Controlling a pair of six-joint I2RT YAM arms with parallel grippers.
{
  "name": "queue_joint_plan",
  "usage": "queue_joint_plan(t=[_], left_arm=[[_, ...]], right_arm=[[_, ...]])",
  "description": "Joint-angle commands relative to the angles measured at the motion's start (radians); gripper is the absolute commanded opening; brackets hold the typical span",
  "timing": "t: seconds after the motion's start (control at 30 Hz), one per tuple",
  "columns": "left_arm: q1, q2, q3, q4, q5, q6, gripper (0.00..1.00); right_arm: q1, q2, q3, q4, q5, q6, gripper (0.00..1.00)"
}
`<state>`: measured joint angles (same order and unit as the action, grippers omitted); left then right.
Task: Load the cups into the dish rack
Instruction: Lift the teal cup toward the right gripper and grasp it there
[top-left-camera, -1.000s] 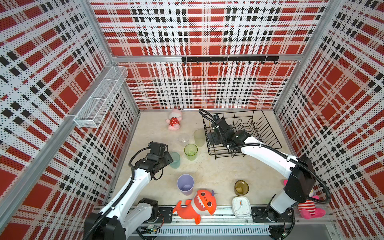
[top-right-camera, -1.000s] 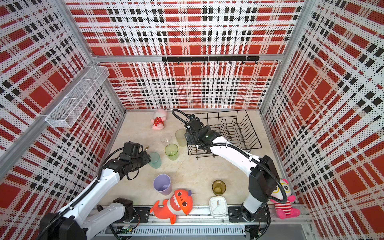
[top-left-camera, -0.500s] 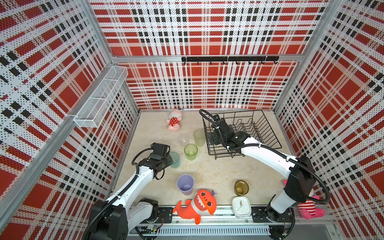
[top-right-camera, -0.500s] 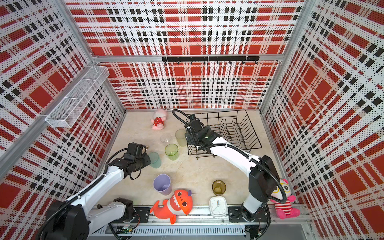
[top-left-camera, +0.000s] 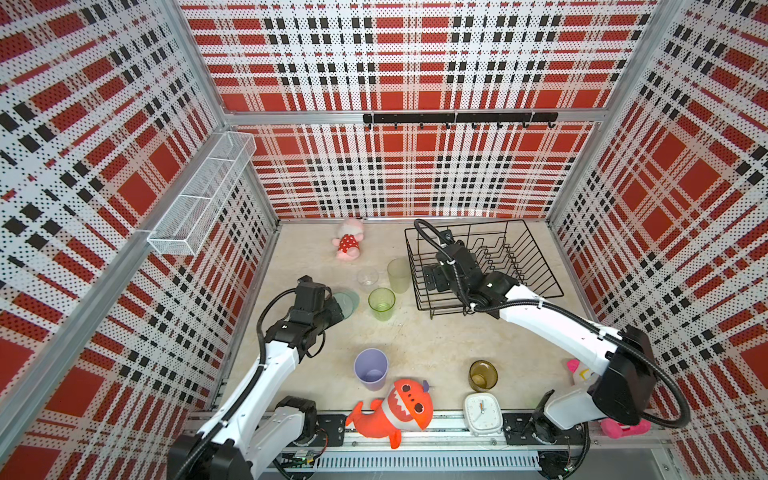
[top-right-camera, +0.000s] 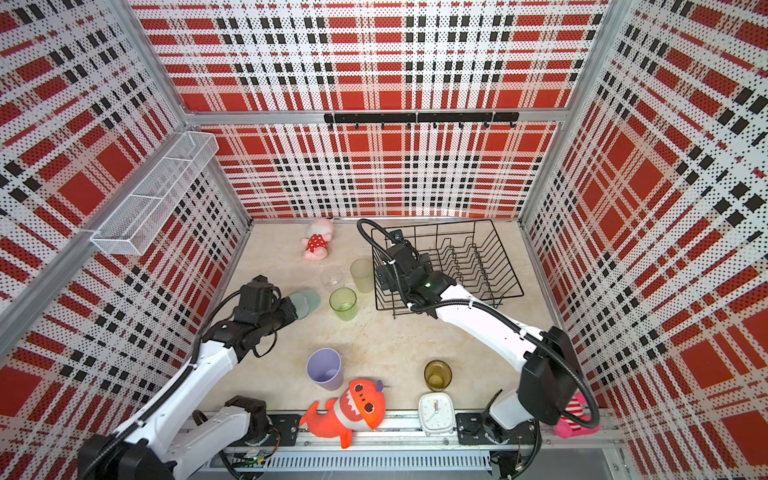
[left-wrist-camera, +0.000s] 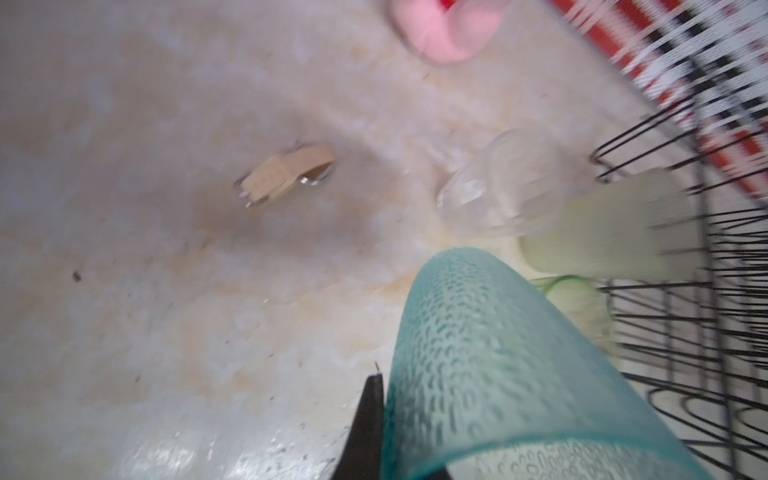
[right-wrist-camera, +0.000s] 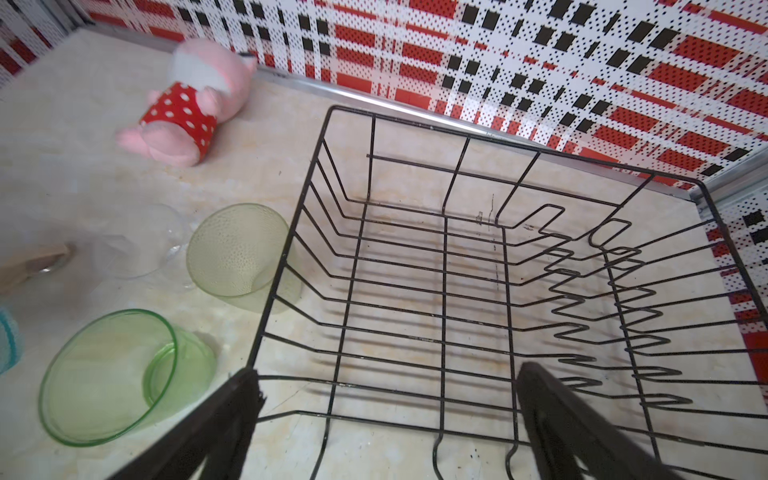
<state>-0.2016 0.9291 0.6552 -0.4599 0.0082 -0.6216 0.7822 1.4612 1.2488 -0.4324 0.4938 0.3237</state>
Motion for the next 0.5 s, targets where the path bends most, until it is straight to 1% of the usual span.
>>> queue_joint_plan(t=[0.0, 0.1, 0.13, 0.2, 0.27, 0.37, 0.47], left_arm=[[-0.006, -0.083, 0.043, 0.182, 0.143, 0.022, 0.0], [-0.037, -0.106, 0.042, 0.353, 0.224, 0.027, 0.0], [-0.07, -0.103, 0.045, 0.414, 0.238, 0.035, 0.0], [-0.106, -0.086, 0.053, 0.505, 0.254, 0.046, 0.0], [-0.135, -0.057, 0.058, 0.601, 0.272, 0.049, 0.0], [-0.187, -0.005, 0.057, 0.747, 0.278, 0.043, 0.0], [-0.249, 0.05, 0.063, 0.859, 0.28, 0.074, 0.0]], right_arm=[[0.0, -0.103, -0.044, 0.147, -0.087, 0.018, 1.0], [-0.001, -0.18, -0.114, 0.278, -0.262, -0.005, 1.0], [-0.004, -0.202, -0.126, 0.306, -0.317, 0.005, 1.0], [-0.016, -0.236, -0.132, 0.335, -0.415, 0.028, 1.0], [-0.031, -0.259, -0.126, 0.343, -0.482, 0.062, 1.0], [-0.069, -0.28, -0.127, 0.357, -0.578, 0.156, 1.0], [-0.116, -0.29, -0.167, 0.43, -0.703, 0.339, 1.0]])
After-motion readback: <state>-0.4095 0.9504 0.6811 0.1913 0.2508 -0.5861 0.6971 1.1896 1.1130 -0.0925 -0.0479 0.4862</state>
